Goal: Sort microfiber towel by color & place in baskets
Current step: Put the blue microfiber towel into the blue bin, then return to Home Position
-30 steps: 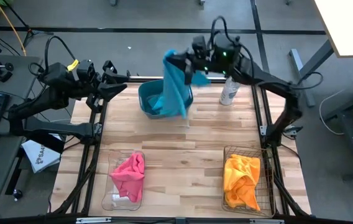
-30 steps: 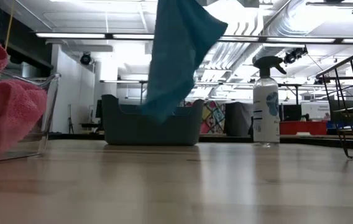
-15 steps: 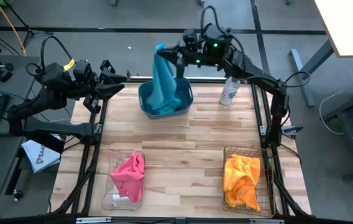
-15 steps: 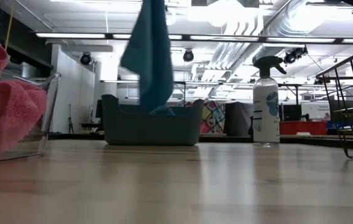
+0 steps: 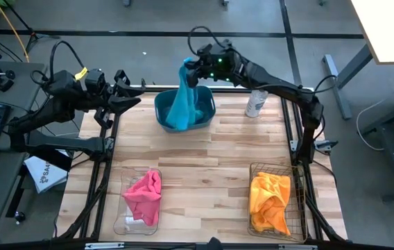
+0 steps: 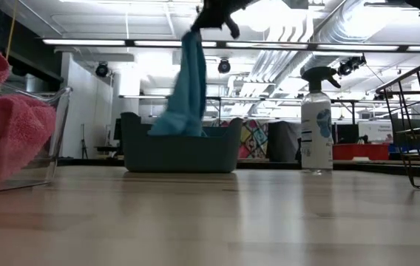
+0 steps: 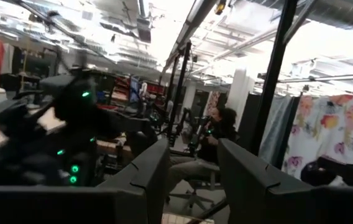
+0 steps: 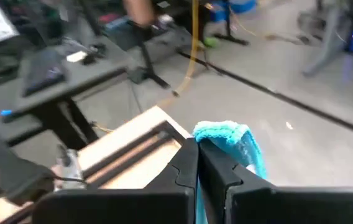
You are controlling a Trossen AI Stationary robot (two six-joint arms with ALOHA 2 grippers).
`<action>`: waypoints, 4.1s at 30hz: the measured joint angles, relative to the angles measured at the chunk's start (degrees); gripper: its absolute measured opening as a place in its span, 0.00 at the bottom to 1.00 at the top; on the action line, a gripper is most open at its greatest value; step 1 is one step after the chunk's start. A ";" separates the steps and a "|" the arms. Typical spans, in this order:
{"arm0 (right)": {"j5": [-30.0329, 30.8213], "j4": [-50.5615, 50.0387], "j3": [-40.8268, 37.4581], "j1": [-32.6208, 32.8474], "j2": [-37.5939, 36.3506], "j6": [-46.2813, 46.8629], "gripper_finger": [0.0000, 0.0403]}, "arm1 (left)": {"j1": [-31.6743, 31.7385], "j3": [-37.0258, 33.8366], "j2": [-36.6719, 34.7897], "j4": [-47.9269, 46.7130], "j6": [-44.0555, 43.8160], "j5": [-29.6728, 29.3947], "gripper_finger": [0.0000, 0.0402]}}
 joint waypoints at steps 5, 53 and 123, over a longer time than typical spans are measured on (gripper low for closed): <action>1.72 1.85 -6.76 -0.40 -0.02 5.44 0.00 | 0.00 0.00 0.02 -0.77 0.03 0.20 0.31; -4.11 -5.83 -8.42 3.48 11.70 26.24 0.00 | 0.00 0.00 0.46 -0.51 -0.57 -0.04 0.31; 1.15 -23.40 -50.84 6.39 -38.63 15.66 0.03 | 9.45 -44.16 0.59 44.70 -10.18 -3.58 0.18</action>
